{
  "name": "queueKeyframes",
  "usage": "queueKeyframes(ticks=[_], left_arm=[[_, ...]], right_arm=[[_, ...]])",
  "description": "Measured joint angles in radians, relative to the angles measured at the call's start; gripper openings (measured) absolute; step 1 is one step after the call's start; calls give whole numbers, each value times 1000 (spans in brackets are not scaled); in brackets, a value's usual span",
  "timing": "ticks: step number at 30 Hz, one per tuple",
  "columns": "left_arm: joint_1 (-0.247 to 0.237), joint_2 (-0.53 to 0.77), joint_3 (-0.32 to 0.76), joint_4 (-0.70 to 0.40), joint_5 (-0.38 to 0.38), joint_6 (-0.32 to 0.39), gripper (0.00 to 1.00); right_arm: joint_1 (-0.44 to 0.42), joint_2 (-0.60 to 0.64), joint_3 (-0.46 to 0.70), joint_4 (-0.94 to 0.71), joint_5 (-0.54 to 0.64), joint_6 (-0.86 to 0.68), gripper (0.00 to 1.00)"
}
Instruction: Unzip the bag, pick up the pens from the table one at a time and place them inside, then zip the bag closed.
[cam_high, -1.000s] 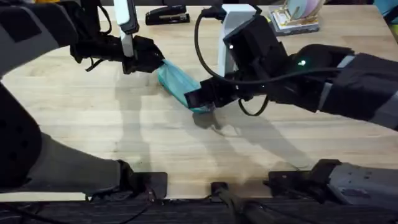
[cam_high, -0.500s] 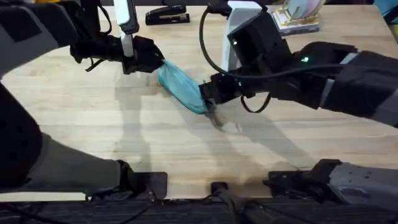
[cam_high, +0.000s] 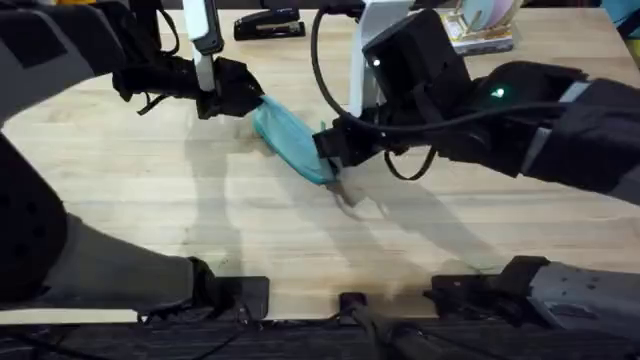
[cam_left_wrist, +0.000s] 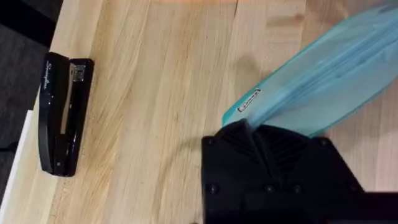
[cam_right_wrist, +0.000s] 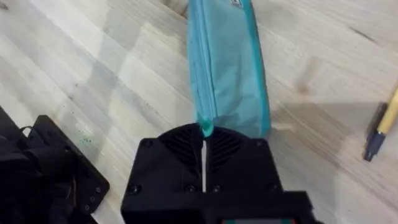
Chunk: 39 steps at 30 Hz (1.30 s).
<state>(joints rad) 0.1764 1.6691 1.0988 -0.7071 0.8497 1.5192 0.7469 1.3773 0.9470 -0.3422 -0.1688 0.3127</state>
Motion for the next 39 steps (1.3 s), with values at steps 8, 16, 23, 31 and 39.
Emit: queueKeyframes(ticks=[8,16,23,31,39], left_arm=[[0,0,0,1,-2,0,41],[0,0,0,1,-2,0,41],[0,0,0,2,-2,0,41],[0,0,0,1,-2,0,41],[0,0,0,1,-2,0,41]], right_arm=[[3,13,0,41,0,-12,30],[3,79,22,145,0,-16,30],[3,160,74,217,0,-26,30],[3,279,163,307,0,-27,30],[3,404,287,351,0,-29,30]])
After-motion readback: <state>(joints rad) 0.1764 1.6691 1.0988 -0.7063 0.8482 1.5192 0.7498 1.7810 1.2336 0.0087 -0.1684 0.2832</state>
